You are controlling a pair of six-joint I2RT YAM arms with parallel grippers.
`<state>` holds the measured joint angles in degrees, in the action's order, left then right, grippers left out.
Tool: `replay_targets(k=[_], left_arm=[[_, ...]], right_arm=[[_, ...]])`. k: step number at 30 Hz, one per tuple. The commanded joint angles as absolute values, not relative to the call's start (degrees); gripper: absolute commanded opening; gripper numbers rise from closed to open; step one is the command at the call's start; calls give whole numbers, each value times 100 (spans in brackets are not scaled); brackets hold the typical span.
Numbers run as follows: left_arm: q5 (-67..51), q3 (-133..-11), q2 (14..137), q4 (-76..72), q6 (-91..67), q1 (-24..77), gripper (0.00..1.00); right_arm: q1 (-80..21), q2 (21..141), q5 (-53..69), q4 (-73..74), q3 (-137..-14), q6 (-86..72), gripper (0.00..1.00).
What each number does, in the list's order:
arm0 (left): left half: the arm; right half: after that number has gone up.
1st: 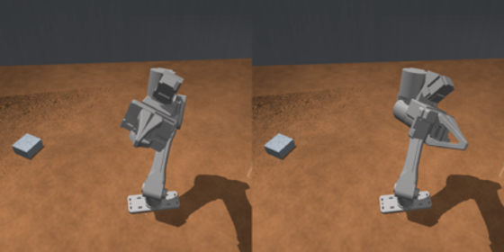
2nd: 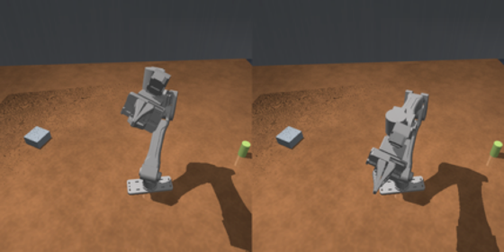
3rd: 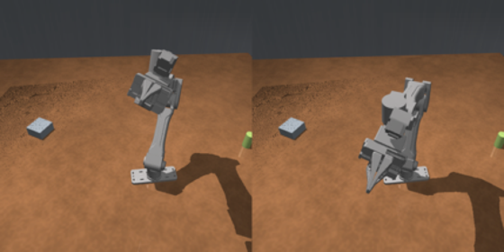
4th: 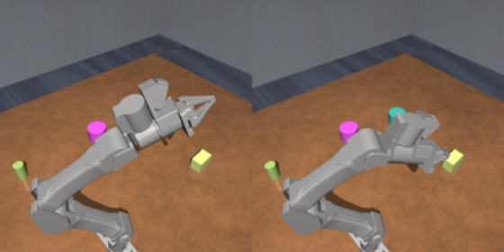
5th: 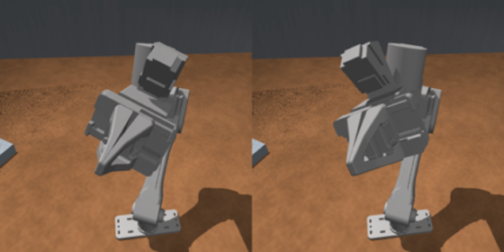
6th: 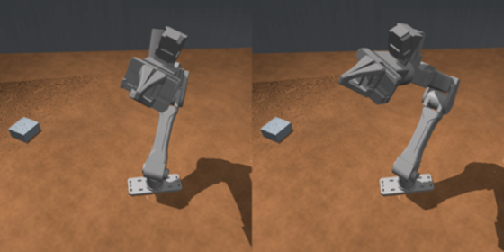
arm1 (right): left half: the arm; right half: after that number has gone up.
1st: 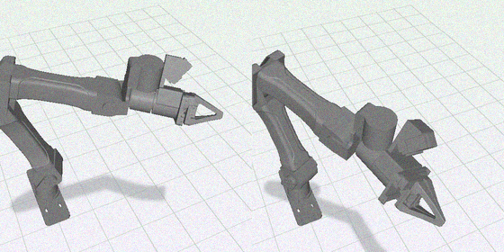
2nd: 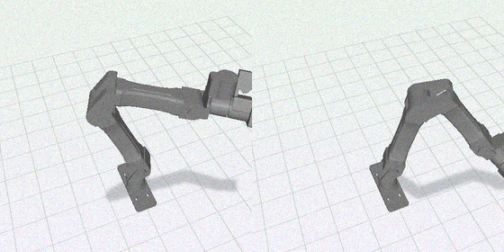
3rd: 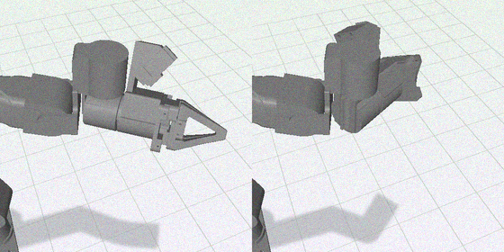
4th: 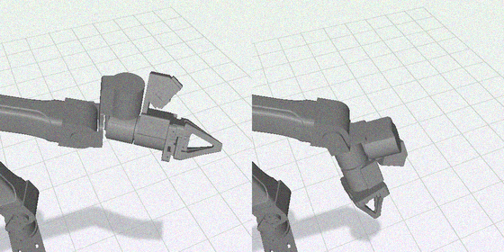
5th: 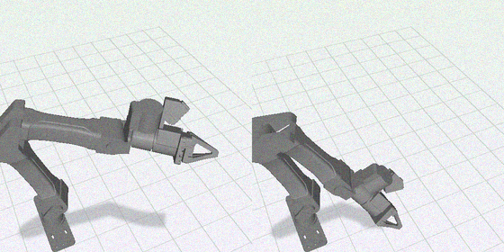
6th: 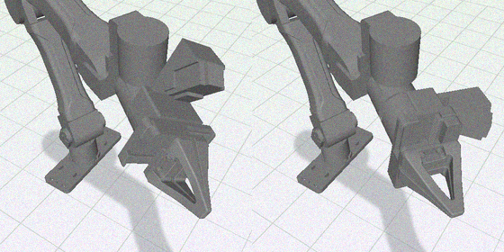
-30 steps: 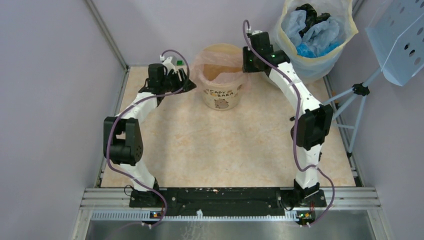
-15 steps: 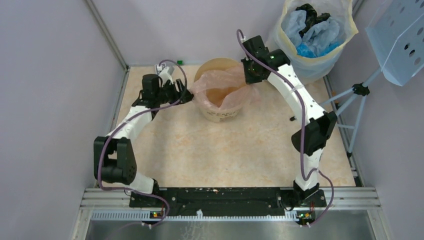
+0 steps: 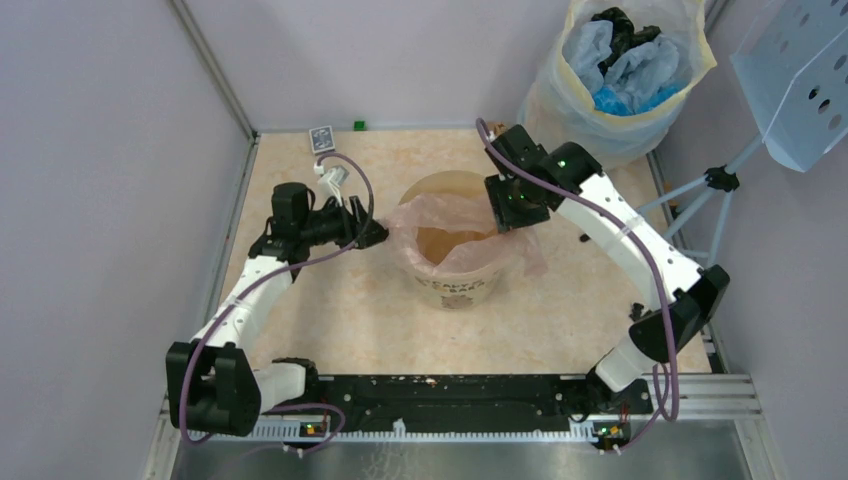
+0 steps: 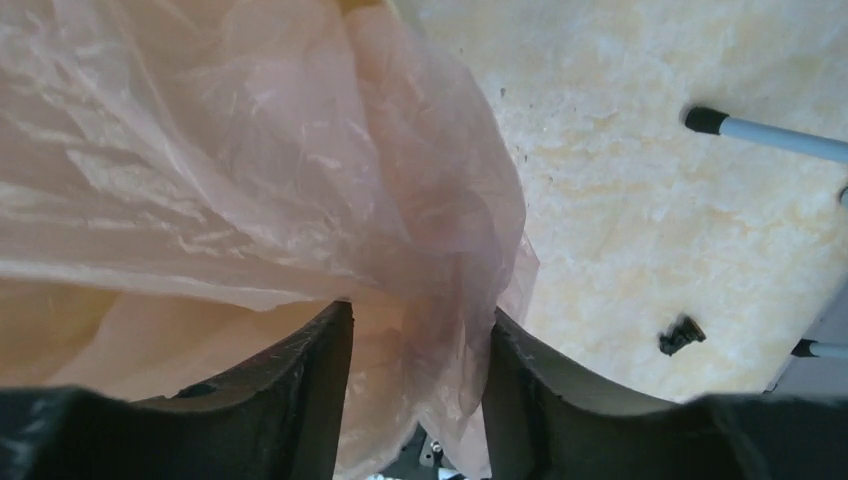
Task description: Put the trash bags into the trash bin
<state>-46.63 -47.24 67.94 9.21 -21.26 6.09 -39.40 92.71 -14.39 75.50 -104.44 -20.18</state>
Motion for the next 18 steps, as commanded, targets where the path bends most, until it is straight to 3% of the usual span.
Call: replay_targets(k=[1, 6, 7, 8, 9, 11, 13, 16, 18], left_arm=[[-4965, -4524, 6503, 894, -2116, 615, 63], [-4989, -4602, 6517, 1175, -1965, 615, 61], [-4957, -4631, 6509, 1272, -1920, 615, 59], [-4930, -4653, 6509, 1355, -1875, 615, 56], [-4870, -4674, 6495, 1435, -1846, 615, 51], [-4691, -4693, 6459, 1560, -1806, 615, 44], [-4572, -4698, 6431, 1612, -1784, 614, 31], [-4458, -4696, 6382, 1569, -1796, 606, 4], [-4422, -4693, 6366, 1557, -1833, 606, 0]], right_arm=[[-4002, 8454, -1303, 7048, -10050, -2133, 50], [-4002, 8070, -1253, 6495, -10044, -1355, 60], [-4005, 8004, -1204, 6409, -10053, -1168, 70], [-4007, 7925, -1192, 6275, -10056, -990, 87], [-4002, 7837, -1130, 6138, -10044, -800, 90], [-4007, 7692, -910, 5802, -10020, -456, 90], [-4008, 7624, -244, 5382, -9986, -80, 89], [-4096, 7815, 616, 4846, -9951, 361, 74], [-4319, 8142, 669, 4696, -10023, 612, 67]])
